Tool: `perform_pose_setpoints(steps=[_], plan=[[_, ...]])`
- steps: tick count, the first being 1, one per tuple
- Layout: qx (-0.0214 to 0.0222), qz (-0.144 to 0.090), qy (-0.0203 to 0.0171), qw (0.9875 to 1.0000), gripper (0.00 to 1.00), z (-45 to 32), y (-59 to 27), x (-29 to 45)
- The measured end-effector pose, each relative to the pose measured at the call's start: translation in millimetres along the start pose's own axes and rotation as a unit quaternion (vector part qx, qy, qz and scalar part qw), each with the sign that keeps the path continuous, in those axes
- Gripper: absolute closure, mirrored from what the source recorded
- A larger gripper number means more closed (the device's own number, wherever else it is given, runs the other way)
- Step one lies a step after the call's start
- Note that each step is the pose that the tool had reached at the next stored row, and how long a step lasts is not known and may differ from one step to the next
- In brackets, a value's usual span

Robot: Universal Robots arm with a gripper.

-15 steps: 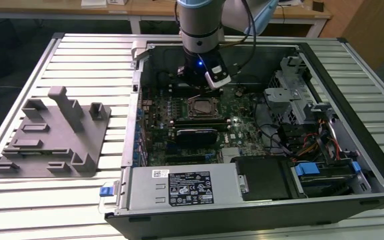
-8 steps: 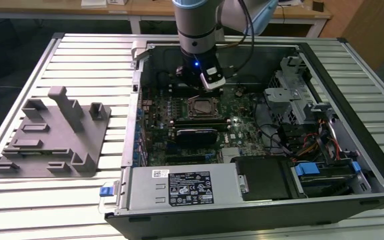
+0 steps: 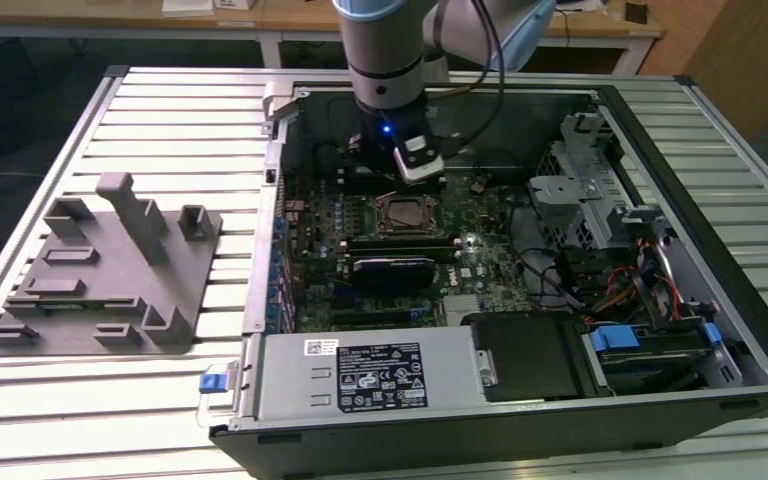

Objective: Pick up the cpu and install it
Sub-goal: 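Install the first cpu locking lever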

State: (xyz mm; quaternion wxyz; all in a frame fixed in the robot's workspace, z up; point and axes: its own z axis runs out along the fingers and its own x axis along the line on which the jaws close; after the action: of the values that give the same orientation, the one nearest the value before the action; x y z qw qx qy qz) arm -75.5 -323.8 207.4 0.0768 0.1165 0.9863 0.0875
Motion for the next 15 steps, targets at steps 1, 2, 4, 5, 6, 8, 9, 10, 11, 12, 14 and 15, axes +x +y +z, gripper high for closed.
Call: perform_pose_setpoints(steps=[1,2,4,5,6,8,9,10,11,12,14,15], plan=[[-0.0020,0.000,-0.0020,1.0000,0.89,0.1,-0.2,0.7],[-0.0033,0.001,-0.0044,1.0000,0.89,0.3,-0.3,1.2],[-0.0060,0.001,-0.0096,0.9999,0.89,0.6,-0.5,1.8],[-0.0072,0.001,-0.0121,0.9999,0.89,0.9,-0.6,1.9],[-0.0085,0.002,-0.0146,0.9999,0.89,1.0,-0.7,2.0],[-0.0104,0.002,-0.0175,0.9998,0.89,1.5,-0.7,2.0],[-0.0104,0.002,-0.0175,0.9998,0.89,1.5,-0.7,2.0],[-0.0105,0.002,-0.0176,0.9998,0.89,1.5,-0.7,2.0],[-0.0105,0.002,-0.0176,0.9998,0.89,1.5,-0.7,2.0],[-0.0104,0.002,-0.0176,0.9998,0.89,1.5,-0.7,2.0],[-0.0104,0.004,-0.0187,0.9998,0.89,2.1,-1.0,2.6],[-0.0103,0.005,-0.0197,0.9997,0.89,2.7,-1.2,3.0]])
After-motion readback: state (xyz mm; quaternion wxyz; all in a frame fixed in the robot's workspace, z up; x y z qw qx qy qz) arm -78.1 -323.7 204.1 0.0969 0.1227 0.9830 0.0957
